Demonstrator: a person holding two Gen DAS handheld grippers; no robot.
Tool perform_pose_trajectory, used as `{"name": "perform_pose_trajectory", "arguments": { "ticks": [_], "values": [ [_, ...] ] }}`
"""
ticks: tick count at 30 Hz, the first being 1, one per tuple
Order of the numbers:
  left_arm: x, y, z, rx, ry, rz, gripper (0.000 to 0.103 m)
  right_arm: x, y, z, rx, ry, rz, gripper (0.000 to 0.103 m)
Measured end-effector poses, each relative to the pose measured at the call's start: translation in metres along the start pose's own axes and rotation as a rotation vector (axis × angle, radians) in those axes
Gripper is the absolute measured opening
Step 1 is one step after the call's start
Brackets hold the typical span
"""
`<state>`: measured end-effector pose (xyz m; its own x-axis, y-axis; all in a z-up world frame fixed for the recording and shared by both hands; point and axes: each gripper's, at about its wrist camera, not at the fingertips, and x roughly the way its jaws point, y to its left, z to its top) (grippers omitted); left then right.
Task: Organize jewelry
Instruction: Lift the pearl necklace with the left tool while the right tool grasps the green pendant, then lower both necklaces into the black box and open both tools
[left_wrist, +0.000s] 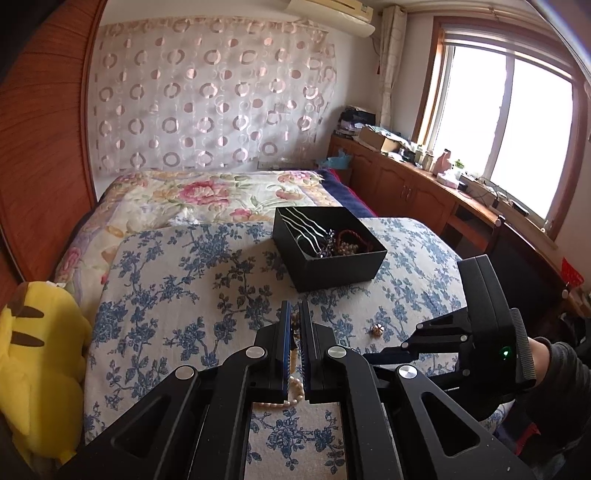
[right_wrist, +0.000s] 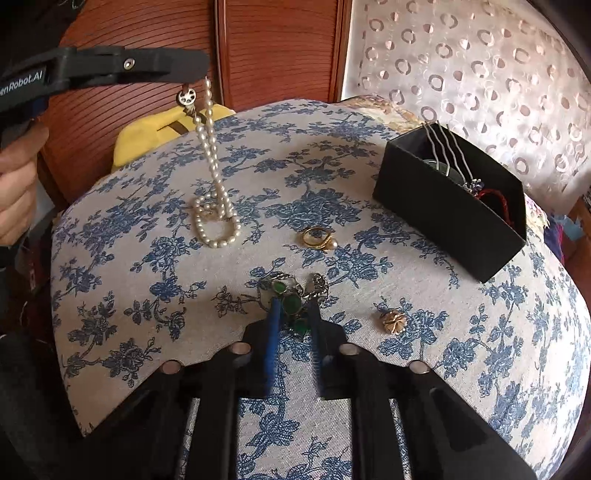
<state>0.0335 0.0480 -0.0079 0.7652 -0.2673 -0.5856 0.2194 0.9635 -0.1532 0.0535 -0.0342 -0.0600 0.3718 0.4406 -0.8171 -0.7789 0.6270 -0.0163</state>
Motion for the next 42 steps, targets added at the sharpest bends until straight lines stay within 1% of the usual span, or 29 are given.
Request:
{"name": "perform_pose_trajectory", "arguments": {
  "ticks": [4,10,16,28,35,42],
  "values": [
    [0.004,-0.003,0.0,0.006,0.007,-0.002,0.004,-0.001,-0.003,0.0,0.014,-0.014,-0.008,0.015],
    [0.0,-0.008,0.01,0.02,-0.016,-0.001,0.004,-0.022,-0.012,0.008,0.046,-0.076,-0.008,0.015],
    [-0.009,-0.015,0.032,0.041,-0.066,0.005,0.004,-0.045,-0.021,0.018,0.056,-0.13,-0.015,0.015],
    [-0.023,-0.027,0.082,0.077,-0.158,0.01,0.004,-0.084,-0.06,0.047,0.08,-0.218,-0.084,0.015],
    [-0.027,-0.042,0.105,0.112,-0.199,0.016,0.004,-0.09,-0.091,0.063,0.108,-0.242,-0.123,0.015],
    [-0.019,-0.049,0.128,0.139,-0.213,0.029,0.004,-0.082,-0.122,0.075,0.163,-0.252,-0.147,0.015]
  ]
}}
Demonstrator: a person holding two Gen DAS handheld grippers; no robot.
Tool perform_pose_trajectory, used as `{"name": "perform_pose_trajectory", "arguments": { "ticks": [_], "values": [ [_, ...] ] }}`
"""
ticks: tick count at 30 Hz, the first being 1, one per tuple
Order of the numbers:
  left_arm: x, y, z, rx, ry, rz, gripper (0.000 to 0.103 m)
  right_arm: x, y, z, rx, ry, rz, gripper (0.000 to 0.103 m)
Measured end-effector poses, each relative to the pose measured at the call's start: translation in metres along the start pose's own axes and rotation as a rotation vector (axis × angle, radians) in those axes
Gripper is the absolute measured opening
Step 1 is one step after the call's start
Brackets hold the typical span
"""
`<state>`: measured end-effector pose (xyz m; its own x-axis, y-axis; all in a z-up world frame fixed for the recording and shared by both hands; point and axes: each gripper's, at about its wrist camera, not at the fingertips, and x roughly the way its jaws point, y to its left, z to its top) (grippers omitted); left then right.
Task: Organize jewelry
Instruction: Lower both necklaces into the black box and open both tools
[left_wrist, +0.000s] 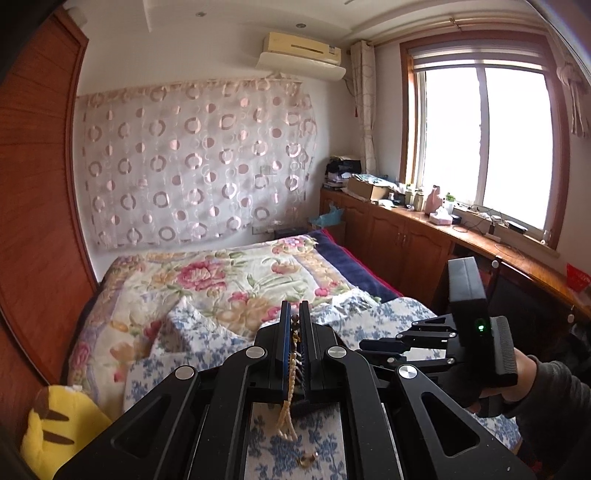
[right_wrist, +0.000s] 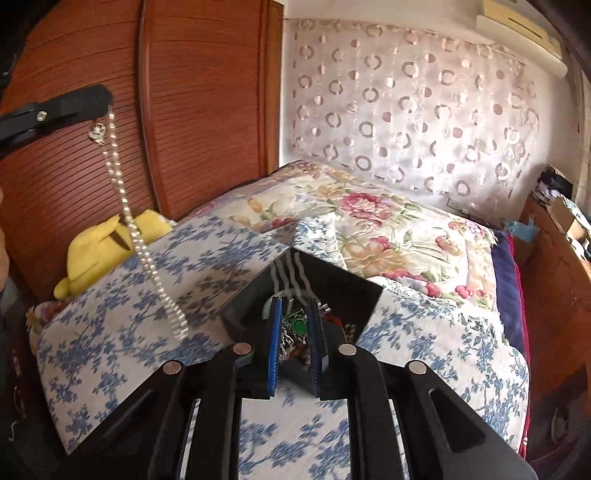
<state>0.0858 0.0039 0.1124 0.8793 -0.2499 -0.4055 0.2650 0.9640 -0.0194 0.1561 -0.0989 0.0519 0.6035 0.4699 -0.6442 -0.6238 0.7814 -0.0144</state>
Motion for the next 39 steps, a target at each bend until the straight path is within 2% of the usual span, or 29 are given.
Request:
{"name": "perform_pose_trajectory", "arguments": {
  "ticks": [7,14,26,39],
  "values": [
    [0.017,-0.003,0.018,0.017,0.003,0.015,0.004,0.027,-0.018,0.005,0.045,0.025,-0.007,0.015],
    [0.041,0.002,0.028,0.016,0.026,0.033,0.004,0.049,-0.025,-0.006,0.072,0.062,-0.005,0.017],
    [0.071,-0.008,0.041,0.027,0.031,0.03,0.004,0.044,-0.027,-0.024,0.09,0.053,0.001,0.017],
    [0.115,-0.005,0.016,0.015,0.105,0.047,0.004,0.031,-0.03,-0.042,0.111,0.041,-0.005,0.017]
  ]
}}
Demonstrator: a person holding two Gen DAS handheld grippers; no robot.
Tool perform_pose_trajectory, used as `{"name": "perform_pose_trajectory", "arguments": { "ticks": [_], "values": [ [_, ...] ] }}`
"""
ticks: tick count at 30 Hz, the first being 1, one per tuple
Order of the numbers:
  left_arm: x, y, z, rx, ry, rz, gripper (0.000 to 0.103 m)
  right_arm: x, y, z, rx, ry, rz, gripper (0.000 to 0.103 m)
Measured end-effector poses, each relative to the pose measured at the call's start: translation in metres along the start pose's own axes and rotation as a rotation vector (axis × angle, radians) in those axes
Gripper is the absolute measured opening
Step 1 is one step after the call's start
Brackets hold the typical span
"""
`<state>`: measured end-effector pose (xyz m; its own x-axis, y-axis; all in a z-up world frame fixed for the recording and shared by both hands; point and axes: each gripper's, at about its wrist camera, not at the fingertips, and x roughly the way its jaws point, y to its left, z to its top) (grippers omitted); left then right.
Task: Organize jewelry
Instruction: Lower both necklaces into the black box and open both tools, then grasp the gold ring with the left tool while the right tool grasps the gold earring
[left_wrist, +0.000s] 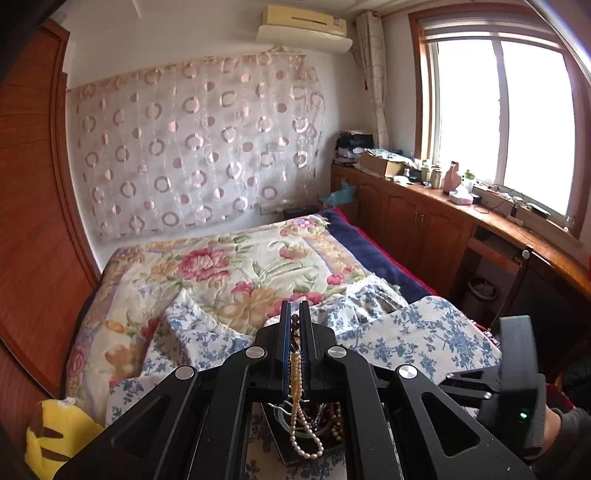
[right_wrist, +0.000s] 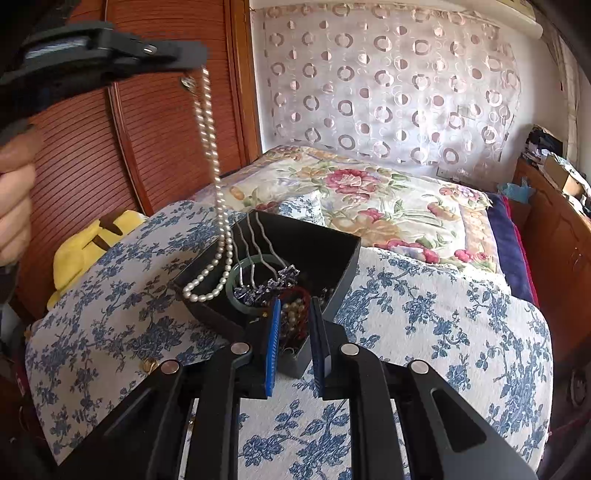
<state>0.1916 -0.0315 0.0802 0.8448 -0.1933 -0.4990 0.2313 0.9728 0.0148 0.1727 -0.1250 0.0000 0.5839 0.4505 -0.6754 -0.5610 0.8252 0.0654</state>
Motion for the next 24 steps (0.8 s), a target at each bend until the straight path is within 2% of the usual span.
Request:
{"name": "perform_pose_trajectory", "arguments": {
  "ticks": [4,10,15,17,19,21,24],
  "values": [
    [0.008,0.002,-0.009,-0.008,0.037,-0.016,0.006,-0.003,0.003,-0.005,-0.002,-0.004,0.005,0.017],
    [0.01,0.007,-0.04,-0.018,0.081,-0.009,0.024,-0.011,0.006,-0.016,0.017,-0.009,0.02,0.017],
    [0.007,0.011,-0.076,-0.03,0.136,-0.02,0.027,-0.016,0.016,-0.031,0.003,-0.001,0.026,0.017],
    [0.005,0.013,-0.09,-0.033,0.15,-0.023,0.034,-0.016,0.02,-0.037,-0.001,0.007,0.032,0.018],
    [0.003,0.013,-0.101,-0.032,0.168,-0.029,0.038,-0.014,0.025,-0.044,-0.008,0.02,0.037,0.026],
    [0.002,0.013,-0.111,-0.033,0.185,-0.036,0.039,-0.013,0.031,-0.049,-0.016,0.032,0.046,0.027],
    [0.001,0.012,-0.128,-0.024,0.206,-0.033,0.048,-0.01,0.043,-0.058,-0.039,0.054,0.062,0.027]
  ]
}}
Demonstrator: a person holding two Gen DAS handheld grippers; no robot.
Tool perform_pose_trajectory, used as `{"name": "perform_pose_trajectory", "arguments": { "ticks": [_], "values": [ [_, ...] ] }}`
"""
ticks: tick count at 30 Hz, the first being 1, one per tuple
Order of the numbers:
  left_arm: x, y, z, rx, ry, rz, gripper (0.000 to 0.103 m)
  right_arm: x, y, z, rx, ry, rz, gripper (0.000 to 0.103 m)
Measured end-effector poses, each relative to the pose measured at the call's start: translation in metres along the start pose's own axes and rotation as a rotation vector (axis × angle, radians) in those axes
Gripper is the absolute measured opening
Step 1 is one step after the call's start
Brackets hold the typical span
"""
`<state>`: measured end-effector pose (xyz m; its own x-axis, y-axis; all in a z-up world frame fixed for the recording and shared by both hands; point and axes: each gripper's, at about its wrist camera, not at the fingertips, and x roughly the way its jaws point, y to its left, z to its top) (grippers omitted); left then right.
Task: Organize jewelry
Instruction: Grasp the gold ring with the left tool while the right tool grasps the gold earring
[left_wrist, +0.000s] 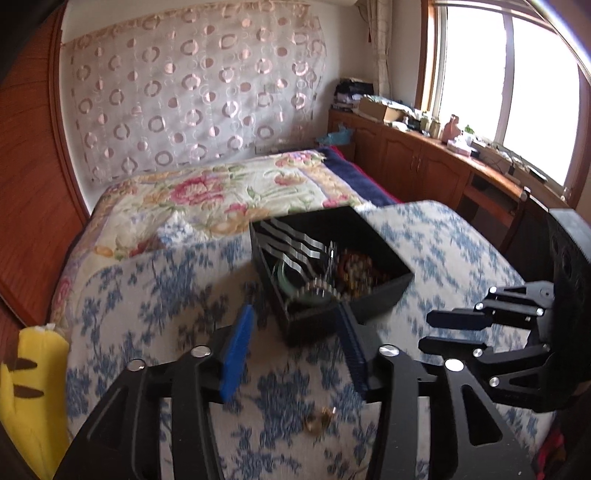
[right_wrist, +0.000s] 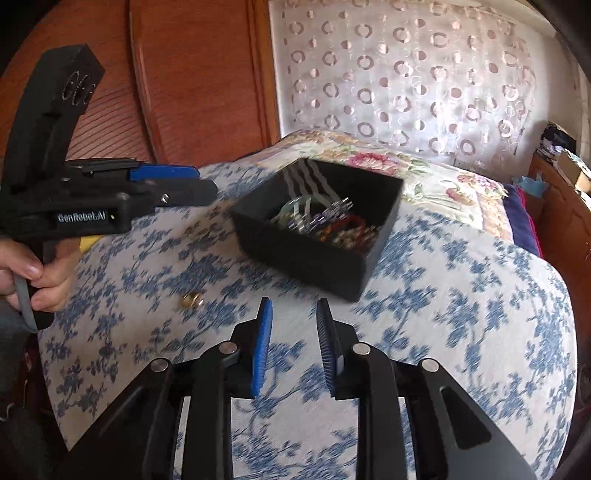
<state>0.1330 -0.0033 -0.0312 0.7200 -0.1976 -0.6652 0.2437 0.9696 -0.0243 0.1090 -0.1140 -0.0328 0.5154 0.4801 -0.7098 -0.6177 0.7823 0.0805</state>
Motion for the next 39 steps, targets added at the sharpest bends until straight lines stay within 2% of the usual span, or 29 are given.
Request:
{"name": "perform_pose_trajectory", "arguments": {
  "ticks": [2,4,7,12,20,22,25,26,28,33,39],
  "values": [
    [0.001,0.001,-0.009,0.002,0.011,0.005,0.052,0.002,0.007,-0.004,-0.018,0.015,0.014,0.027],
    [0.002,0.001,-0.017,0.001,0.024,0.007,0.062,0.005,0.014,-0.009,-0.036,0.033,0.02,0.027],
    [0.003,0.003,-0.033,0.002,0.041,-0.002,0.072,0.009,0.023,-0.013,-0.059,0.058,0.029,0.027],
    [0.008,0.007,-0.052,-0.009,0.083,-0.011,0.079,0.022,0.033,-0.017,-0.082,0.106,0.032,0.027],
    [0.018,0.012,-0.064,-0.018,0.131,-0.008,0.079,0.031,0.041,-0.017,-0.117,0.136,0.001,0.027],
    [0.017,0.009,-0.065,-0.011,0.134,-0.018,0.079,0.031,0.043,-0.018,-0.13,0.135,-0.005,0.017],
    [0.018,0.003,-0.066,0.008,0.14,-0.029,0.079,0.028,0.044,-0.016,-0.124,0.122,-0.009,0.017],
    [0.018,0.001,-0.067,0.014,0.141,-0.034,0.078,0.026,0.042,-0.016,-0.118,0.115,-0.007,0.017],
    [0.019,-0.001,-0.067,0.021,0.148,-0.044,0.066,0.022,0.039,-0.015,-0.11,0.103,-0.009,0.017],
    [0.023,-0.008,-0.067,0.033,0.156,-0.05,0.048,0.012,0.031,-0.014,-0.096,0.079,-0.009,0.017],
    [0.025,-0.015,-0.064,0.053,0.151,-0.043,0.033,-0.002,0.023,-0.011,-0.079,0.048,-0.013,0.017]
  ]
}}
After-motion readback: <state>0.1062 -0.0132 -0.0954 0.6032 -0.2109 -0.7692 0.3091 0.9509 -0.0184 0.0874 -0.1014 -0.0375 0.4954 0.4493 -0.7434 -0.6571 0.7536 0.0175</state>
